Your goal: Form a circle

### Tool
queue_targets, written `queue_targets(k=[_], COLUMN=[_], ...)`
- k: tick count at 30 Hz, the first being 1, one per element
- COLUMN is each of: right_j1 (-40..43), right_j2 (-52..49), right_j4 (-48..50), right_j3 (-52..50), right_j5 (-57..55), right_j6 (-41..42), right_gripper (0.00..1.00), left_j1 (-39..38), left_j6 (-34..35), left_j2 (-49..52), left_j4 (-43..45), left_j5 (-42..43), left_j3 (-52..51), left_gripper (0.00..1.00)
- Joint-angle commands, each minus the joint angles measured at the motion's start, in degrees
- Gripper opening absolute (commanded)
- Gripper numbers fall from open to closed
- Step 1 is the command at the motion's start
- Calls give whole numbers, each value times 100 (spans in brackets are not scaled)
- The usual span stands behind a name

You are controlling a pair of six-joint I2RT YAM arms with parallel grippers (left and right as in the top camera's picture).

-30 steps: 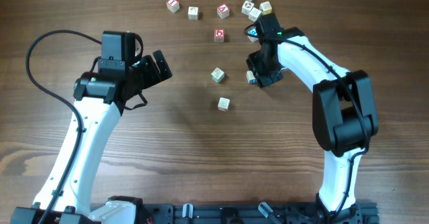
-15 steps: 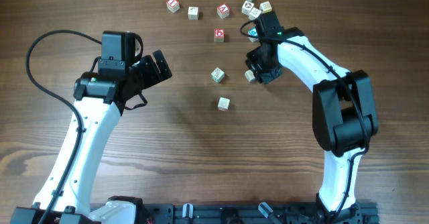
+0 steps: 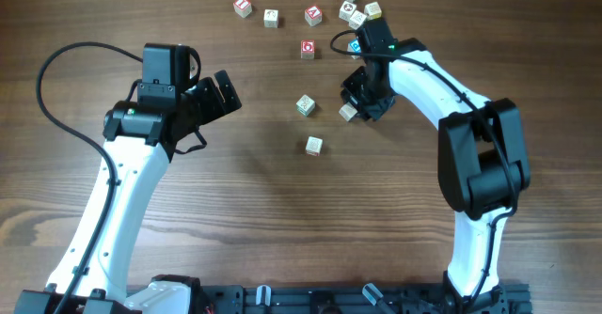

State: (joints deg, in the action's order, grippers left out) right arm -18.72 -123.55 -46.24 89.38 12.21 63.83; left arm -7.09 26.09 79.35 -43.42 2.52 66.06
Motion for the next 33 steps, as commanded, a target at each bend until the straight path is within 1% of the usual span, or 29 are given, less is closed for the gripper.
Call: queue_targets(k=[1, 5, 8, 15, 18, 24, 33], right_j1=[-273, -527, -531, -533, -533, -533, -549], right_j2=[-83, -83, -83, -83, -83, -83, -83], right_j4=[101, 343, 514, 852, 874, 852, 529], right_j3=[116, 116, 116, 116, 116, 114, 114], right_j5=[136, -479, -514, -511, -509, -433, -422], right_j6=[221, 225, 258, 643, 822, 835, 973], right_gripper=[36, 37, 37, 37, 37, 37, 36], left_j1=[31, 31, 31, 31, 31, 31, 31], left_j6=[52, 52, 52, 52, 52, 52, 52], left_j2=[37, 37, 37, 37, 37, 37, 37], left_j4=[13, 13, 13, 13, 13, 13, 13], left_j5=[46, 46, 46, 46, 46, 46, 46], left_j3=[37, 37, 37, 37, 37, 37, 37], left_gripper=[100, 100, 100, 100, 100, 100, 100])
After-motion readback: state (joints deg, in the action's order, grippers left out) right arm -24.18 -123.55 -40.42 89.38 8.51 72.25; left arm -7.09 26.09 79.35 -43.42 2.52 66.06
